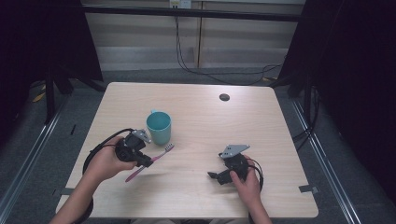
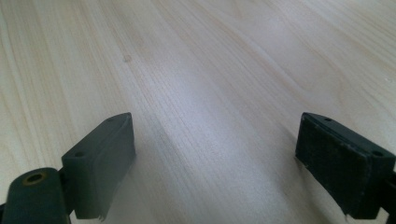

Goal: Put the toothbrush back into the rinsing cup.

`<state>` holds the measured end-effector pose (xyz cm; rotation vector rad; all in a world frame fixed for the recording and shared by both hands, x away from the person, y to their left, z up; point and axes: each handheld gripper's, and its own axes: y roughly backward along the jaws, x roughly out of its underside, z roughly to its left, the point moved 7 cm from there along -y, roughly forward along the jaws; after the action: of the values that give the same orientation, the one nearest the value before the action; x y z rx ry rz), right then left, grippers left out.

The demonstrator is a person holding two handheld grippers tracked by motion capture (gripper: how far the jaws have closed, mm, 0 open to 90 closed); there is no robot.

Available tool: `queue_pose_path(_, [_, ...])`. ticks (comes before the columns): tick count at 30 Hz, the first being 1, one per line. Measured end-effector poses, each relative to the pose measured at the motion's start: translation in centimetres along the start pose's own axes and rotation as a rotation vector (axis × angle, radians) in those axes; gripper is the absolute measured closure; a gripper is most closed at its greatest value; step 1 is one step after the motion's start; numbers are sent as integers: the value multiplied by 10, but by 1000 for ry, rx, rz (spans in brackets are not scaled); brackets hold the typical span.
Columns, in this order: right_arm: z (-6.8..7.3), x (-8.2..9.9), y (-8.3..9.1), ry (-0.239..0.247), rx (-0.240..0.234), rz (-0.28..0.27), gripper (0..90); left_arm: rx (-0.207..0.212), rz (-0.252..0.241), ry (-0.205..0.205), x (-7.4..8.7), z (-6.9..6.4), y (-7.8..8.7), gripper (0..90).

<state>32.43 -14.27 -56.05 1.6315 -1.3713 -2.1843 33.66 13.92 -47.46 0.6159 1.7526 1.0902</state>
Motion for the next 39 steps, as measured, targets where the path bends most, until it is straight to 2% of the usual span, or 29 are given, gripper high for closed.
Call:
queue_pose_path(4, [0,0,0,0,0,0,114,-20,-34,10,-5,1,4,827])
queue_pose_path(6, [0,0,0,1,0,0,114,-13,-64,30,-8,1,6,827])
queue_pose_path(10, [0,0,0,0,0,0,114,-41,-87,23,-12,3,10,827])
queue_pose_path(16, [0,0,0,1,0,0,114,-64,-141,49,-18,4,15,828])
queue_pose_path(19, [0,0,0,1,0,0,114,-56,-154,65,-20,3,16,828])
queue_pose_path(25, [0,0,0,1,0,0,114,-65,-181,66,-26,3,20,827])
queue_pose_path(39, [0,0,0,-1,0,0,114,-78,-216,50,-35,3,30,827])
